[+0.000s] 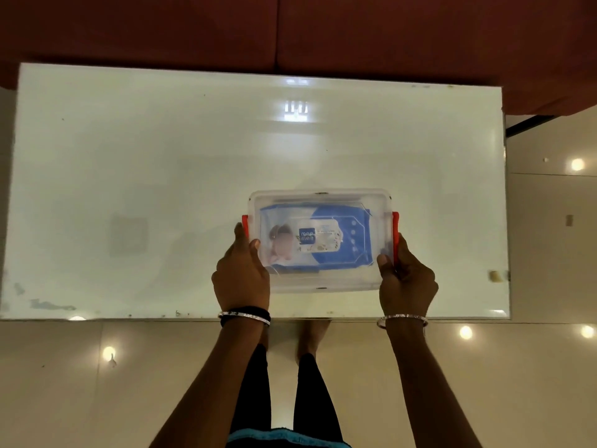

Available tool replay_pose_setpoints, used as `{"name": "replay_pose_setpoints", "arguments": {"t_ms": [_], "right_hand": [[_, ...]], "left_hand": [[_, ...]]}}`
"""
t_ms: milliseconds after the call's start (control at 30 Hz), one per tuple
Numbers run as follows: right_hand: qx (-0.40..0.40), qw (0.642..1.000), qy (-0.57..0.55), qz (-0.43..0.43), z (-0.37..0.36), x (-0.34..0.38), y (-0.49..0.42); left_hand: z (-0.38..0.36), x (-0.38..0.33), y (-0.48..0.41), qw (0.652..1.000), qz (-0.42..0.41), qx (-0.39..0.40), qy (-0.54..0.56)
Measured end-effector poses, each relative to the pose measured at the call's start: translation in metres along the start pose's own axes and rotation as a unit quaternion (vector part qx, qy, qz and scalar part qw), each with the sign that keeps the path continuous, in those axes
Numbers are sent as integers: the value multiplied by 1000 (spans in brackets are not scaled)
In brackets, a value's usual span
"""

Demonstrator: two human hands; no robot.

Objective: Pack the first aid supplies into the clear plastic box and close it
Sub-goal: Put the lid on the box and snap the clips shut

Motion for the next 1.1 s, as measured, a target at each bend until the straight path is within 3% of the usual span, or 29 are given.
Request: {"name": "replay_pose_setpoints", "arguments": {"t_ms": [300,800,1000,1100], "right_hand": [[19,999,-27,7,-61,60,-22],[-7,1000,24,-3,-99,63,-19],[44,997,49,-39,-91,84,-17],[105,984,129,-62,-84,105,-17]], "left_hand": [[27,12,-82,1000,-10,-23,-5],[21,44,-119,999,-32,-19,-25],[37,32,-116,995,22,84,-54],[54,20,-117,983,53,166,-62]]}}
Point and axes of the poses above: each hand's wrist, its own y-axis away from the middle knuckle, its own z-axis out of the back of the hand, x = y × z, the point moved 1 cm from there along -y, towards the middle knuckle, and after that the axes turned 3 degrees about z, right-handed, at the moved point
